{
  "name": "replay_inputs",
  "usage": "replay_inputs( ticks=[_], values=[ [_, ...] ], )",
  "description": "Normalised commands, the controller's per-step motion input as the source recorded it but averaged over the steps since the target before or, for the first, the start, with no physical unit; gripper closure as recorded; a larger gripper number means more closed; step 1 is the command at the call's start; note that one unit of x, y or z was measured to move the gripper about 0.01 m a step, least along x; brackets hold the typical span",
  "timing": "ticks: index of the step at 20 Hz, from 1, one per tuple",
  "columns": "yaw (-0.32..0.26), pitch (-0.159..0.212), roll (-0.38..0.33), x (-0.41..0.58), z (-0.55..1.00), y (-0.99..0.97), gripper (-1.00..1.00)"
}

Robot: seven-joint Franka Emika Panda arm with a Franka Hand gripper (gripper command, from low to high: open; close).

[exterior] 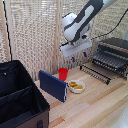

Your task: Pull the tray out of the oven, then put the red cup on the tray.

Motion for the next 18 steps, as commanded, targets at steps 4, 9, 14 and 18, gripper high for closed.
replay_inputs(
  ticks=[4,9,14,18],
  values=[
    [-0.115,-0.126,0.255,0.439,-0.09,0.04,-1.0],
    [-0.129,-0.078,0.299,0.402,-0.06,0.01,-1.0],
    [-0.156,0.004,0.322,0.35,-0.03,-0.04,-1.0],
    [-0.145,0.04,0.26,0.306,-0.04,-0.14,-1.0]
  ],
)
